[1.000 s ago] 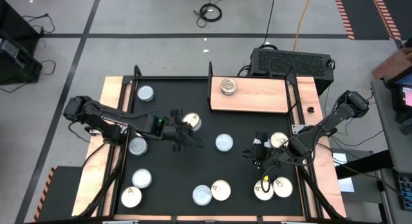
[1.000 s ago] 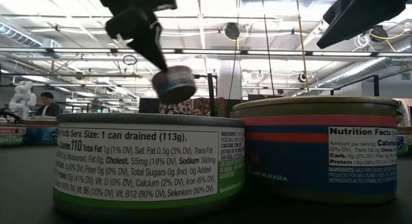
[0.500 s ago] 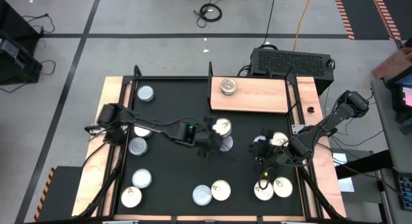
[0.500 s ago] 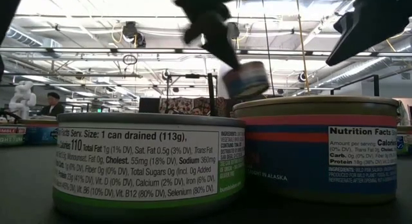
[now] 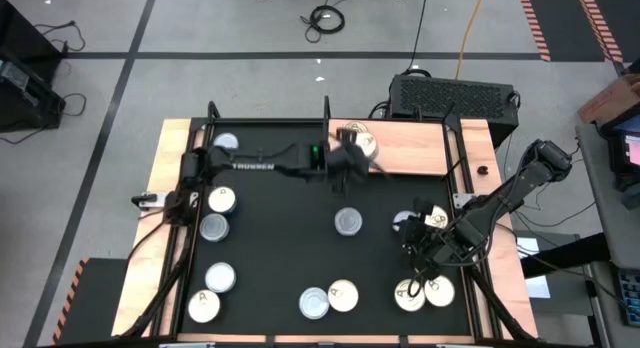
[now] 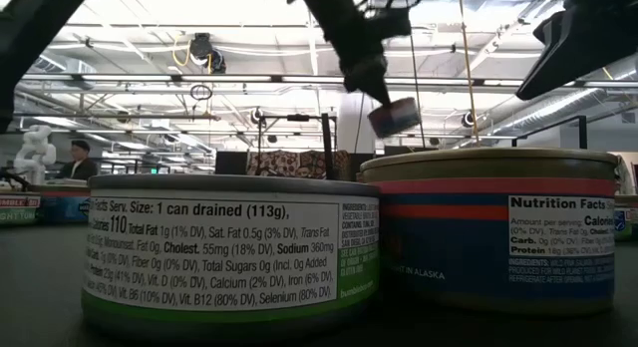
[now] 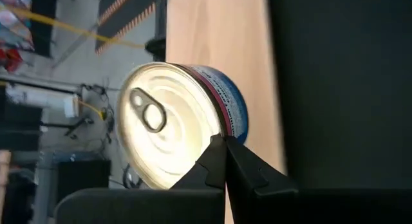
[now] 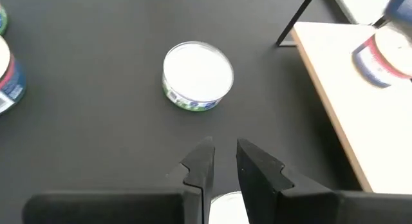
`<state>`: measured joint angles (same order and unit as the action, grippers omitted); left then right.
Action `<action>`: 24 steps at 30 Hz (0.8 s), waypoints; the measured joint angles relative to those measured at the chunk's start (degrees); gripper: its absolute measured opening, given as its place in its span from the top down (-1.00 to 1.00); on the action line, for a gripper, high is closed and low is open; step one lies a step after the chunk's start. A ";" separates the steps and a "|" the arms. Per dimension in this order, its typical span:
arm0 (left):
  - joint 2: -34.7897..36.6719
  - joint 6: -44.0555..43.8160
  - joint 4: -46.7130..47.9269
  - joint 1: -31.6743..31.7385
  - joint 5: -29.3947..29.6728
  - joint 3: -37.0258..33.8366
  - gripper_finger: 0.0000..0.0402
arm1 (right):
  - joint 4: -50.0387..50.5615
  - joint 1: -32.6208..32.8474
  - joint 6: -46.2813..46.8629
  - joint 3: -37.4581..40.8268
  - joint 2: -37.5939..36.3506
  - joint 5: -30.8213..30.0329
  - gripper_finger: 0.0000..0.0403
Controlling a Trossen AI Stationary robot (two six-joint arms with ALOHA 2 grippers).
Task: Stack canned seafood by type on shelf
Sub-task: Stack the blue-pink tuna can on top of the other blue-pink tuna can on the shelf
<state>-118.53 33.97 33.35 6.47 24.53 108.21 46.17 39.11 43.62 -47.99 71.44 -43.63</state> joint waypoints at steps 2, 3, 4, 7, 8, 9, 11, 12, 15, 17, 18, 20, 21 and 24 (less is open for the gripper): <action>-0.04 1.27 -0.10 2.12 -1.24 0.02 1.00 | 0.02 0.01 -0.56 0.00 0.00 -1.08 0.70; -0.20 1.93 -0.45 3.07 -1.71 0.02 1.00 | 0.02 0.00 -0.67 0.00 0.00 -1.33 0.70; -0.73 2.54 -1.62 3.98 -1.98 0.11 1.00 | 0.04 0.00 -0.80 0.00 0.00 -1.43 0.70; -1.70 4.39 -3.79 6.46 -2.99 0.14 1.00 | 0.02 0.00 -1.04 0.00 0.00 -1.48 0.70; -2.14 5.16 -4.89 7.17 -3.42 0.13 1.00 | 0.02 0.00 -1.04 0.00 0.00 -1.54 0.70; -2.43 5.61 -6.00 7.83 -3.98 0.13 1.00 | 0.00 0.00 -1.03 0.00 0.00 -1.58 0.70; -2.89 5.95 -6.25 8.92 -4.80 0.10 1.00 | 0.00 0.00 -1.02 0.00 -0.02 -1.63 0.70; -3.16 5.93 -6.59 9.25 -4.79 0.10 1.00 | 0.03 0.00 -1.01 0.00 -0.02 -1.71 0.70; -3.77 5.92 -5.58 10.27 -5.00 0.10 1.00 | 0.02 -0.02 -1.03 0.00 -0.02 -1.73 0.70; -4.29 5.88 -5.31 10.85 -6.31 0.10 1.00 | 0.02 -0.02 -1.24 0.00 0.00 -2.10 0.70; -4.40 5.89 -4.93 11.07 -6.89 0.09 1.00 | 0.02 -0.02 -1.33 0.00 0.00 -2.52 0.70; -4.43 5.91 -4.51 11.34 -7.43 0.08 1.00 | 0.02 -0.02 -1.31 0.00 -0.02 -2.89 0.70; -4.54 5.89 -4.66 11.42 -7.50 0.08 1.00 | 0.02 -0.02 -1.31 0.00 0.00 -2.87 0.70; -4.71 5.91 -4.54 11.79 -7.53 0.08 1.00 | 0.02 -0.02 -1.29 0.00 0.00 -2.87 0.70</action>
<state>-123.24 39.88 28.81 18.27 17.00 108.29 46.19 39.09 42.33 -47.99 71.44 -46.50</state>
